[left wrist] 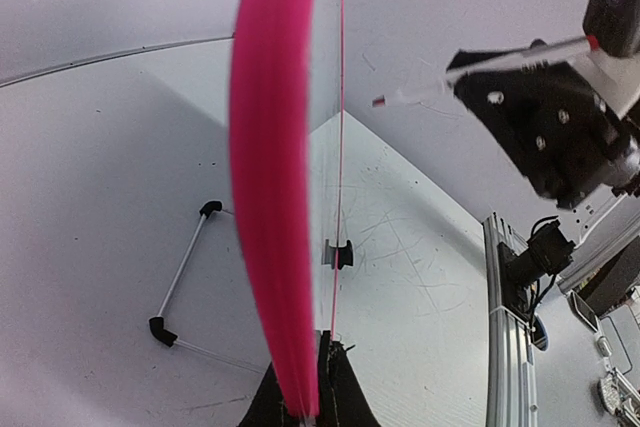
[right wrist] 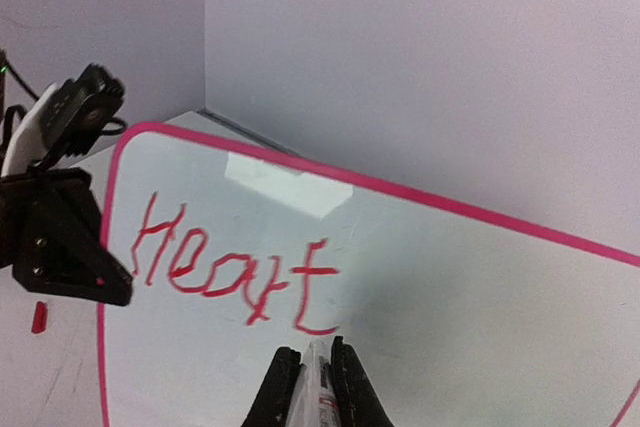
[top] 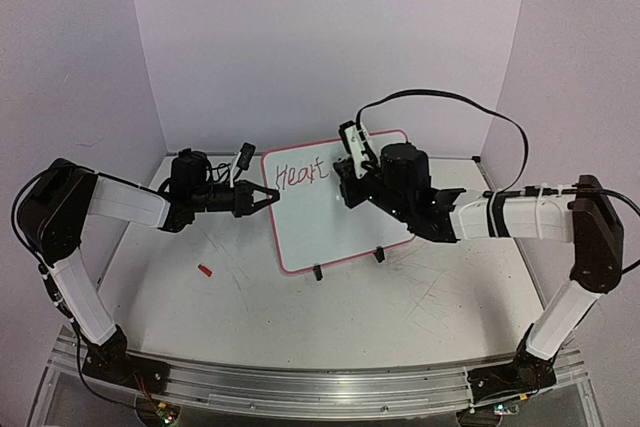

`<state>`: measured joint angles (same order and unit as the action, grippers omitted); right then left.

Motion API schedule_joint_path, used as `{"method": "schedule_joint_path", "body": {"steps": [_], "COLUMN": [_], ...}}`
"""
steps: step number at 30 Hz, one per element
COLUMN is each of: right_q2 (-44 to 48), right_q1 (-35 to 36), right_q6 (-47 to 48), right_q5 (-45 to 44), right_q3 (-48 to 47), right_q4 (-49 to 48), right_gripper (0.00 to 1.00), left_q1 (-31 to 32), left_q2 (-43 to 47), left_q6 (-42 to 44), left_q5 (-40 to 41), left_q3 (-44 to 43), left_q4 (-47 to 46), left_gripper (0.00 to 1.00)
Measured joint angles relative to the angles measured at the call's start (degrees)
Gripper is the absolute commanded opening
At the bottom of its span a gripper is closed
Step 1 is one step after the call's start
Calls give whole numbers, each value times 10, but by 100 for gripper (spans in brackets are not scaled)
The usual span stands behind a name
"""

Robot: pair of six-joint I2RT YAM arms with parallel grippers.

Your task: Write a sentence on the whiteboard

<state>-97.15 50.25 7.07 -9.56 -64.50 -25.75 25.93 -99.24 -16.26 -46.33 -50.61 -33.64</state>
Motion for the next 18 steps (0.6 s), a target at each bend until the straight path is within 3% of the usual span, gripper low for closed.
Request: {"method": "schedule_joint_path", "body": {"steps": [9, 18], "right_q2": [40, 26], "right_q1": [-56, -65], "right_q6": [-1, -2], "right_q5": [14, 42], "right_q3": [9, -1], "right_q4": [-7, -4], "right_gripper": [0, 0], "left_q1": [0, 0], "left_q2": [2, 2], "left_q6": [10, 13], "left_q5": [0, 0], "left_q3": [0, 0], "left_q4": [6, 7], "left_gripper": [0, 0]}}
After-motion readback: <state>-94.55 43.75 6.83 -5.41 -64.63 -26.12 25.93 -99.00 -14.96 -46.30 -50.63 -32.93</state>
